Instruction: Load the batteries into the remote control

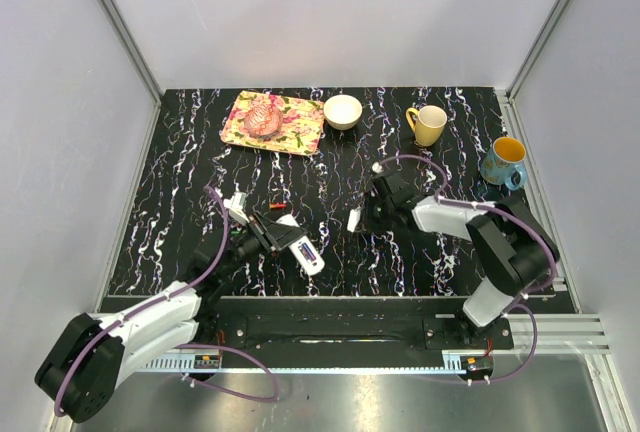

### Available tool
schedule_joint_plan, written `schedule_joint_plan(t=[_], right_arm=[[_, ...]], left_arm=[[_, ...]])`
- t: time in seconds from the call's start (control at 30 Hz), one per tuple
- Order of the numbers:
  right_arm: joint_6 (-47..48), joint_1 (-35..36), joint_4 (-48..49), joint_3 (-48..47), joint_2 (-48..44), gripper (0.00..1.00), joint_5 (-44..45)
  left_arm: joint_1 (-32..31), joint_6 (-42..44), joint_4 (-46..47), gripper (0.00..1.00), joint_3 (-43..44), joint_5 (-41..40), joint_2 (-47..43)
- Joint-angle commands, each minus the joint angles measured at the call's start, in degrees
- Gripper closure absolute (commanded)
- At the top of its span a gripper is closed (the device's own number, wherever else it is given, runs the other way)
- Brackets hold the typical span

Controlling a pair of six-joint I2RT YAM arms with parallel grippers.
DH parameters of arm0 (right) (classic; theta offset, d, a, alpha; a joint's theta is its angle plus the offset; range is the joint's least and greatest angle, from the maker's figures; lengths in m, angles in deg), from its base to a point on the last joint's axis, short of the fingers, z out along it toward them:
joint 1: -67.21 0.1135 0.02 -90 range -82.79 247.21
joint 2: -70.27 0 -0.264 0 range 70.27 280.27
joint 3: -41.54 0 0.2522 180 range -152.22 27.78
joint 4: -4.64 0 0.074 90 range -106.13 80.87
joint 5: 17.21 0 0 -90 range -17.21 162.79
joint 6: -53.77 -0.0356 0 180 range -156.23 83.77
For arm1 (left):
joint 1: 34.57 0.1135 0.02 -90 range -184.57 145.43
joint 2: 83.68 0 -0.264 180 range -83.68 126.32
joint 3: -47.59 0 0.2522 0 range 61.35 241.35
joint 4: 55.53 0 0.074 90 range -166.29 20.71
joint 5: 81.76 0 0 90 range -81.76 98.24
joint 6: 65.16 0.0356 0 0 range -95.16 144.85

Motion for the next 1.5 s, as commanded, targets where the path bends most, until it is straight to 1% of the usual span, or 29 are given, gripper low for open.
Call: schedule_joint_plan(t=[0.0,0.07,0.17,0.2,0.27,0.3,0.33,0.4,0.43,0.47,0.53,0.57,0.6,0.63,0.73,0.77,0.8,0.83,0.87,0.97,1.0,1.27,1.37,1.47], right_arm=[[1.0,0.8,-1.7,-5.6,7.0,0.98,4.7],[1.2,0.8,-2.1,-9.5,9.3,0.97,4.2],[1.1,0.8,-2.5,-14.6,13.5,0.87,2.3],[1.1,0.8,-2.5,-15.9,15.1,0.81,2.0],[1.1,0.8,-2.8,-19.7,17.4,0.73,0.8],[1.3,0.8,-2.9,-21.0,17.9,0.67,0.5],[1.5,0.8,-3.3,-23.0,18.2,0.65,0.1],[3.3,0.8,-3.9,-24.1,16.6,0.60,0.0],[4.1,0.8,-3.8,-23.8,15.3,0.54,0.6],[5.8,0.8,-3.9,-23.4,12.6,0.51,1.5],[7.4,0.4,-4.2,-22.7,10.6,0.47,5.8],[8.8,0.0,-4.7,-23.2,10.2,0.47,7.1],[9.2,-1.3,-5.5,-25.0,10.6,0.49,8.4],[9.7,-2.0,-6.8,-26.2,11.1,0.54,8.3],[10.5,-3.8,-6.8,-29.7,13.6,0.65,8.7],[11.0,-4.2,-6.7,-30.5,15.0,0.72,8.4],[11.3,-4.4,-6.6,-32.2,15.8,0.74,8.5],[11.6,-5.0,-6.6,-33.2,16.6,0.77,8.4],[12.2,-5.2,-6.8,-34.0,18.5,0.83,8.3],[13.2,-6.1,-8.5,-37.2,21.8,0.93,7.8],[13.4,-6.3,-8.9,-37.7,22.3,1.00,7.3],[11.5,-6.4,-9.3,-35.4,22.9,1.00,5.2],[11.1,-6.4,-10.3,-33.4,21.9,1.00,5.7],[10.8,-6.4,-10.5,-28.8,20.2,1.00,5.8]], left_arm=[[-0.3,0.0,2.1,1.00,0.8,-0.7,-0.5],[-0.2,0.0,1.7,1.00,0.8,-0.6,-0.7],[-0.2,0.5,0.2,1.00,1.2,-1.0,-1.5],[-0.2,0.6,-0.1,1.00,1.2,-1.1,-1.9],[-0.3,0.7,-0.9,1.00,1.4,-1.4,-2.3],[-0.3,0.8,-1.1,1.00,1.5,-1.6,-2.7],[-0.3,1.0,-1.6,1.00,1.5,-1.7,-2.8],[-0.3,1.6,-2.2,1.00,2.2,-1.6,-3.0],[-0.3,2.0,-2.9,1.00,2.5,-1.7,-3.3],[-0.2,2.2,-3.3,1.00,3.0,-1.6,-3.7],[-0.2,3.0,-4.5,1.00,3.5,-1.8,-4.2],[-0.2,3.2,-4.6,1.00,3.7,-1.8,-4.5],[-0.2,3.3,-4.6,1.00,3.6,-1.9,-4.7],[-0.2,3.3,-4.4,1.00,3.5,-1.8,-4.7],[-0.3,2.7,-3.7,1.00,2.6,-1.8,-4.9],[-0.2,2.5,-3.7,1.00,2.2,-1.9,-5.3],[-0.2,2.3,-3.8,1.00,2.0,-1.8,-5.7],[-0.3,2.3,-4.3,1.00,2.0,-1.7,-6.1],[-0.2,2.3,-4.8,1.00,1.9,-2.1,-7.0],[-0.2,2.9,-7.3,1.00,2.1,-3.0,-9.1],[-0.2,3.4,-7.8,1.00,2.1,-3.1,-9.5],[-0.2,3.6,-8.5,1.00,1.6,-3.8,-10.6],[-0.2,3.5,-8.0,1.00,1.5,-3.9,-10.3],[-0.2,3.5,-7.9,1.00,1.4,-4.0,-10.1]])
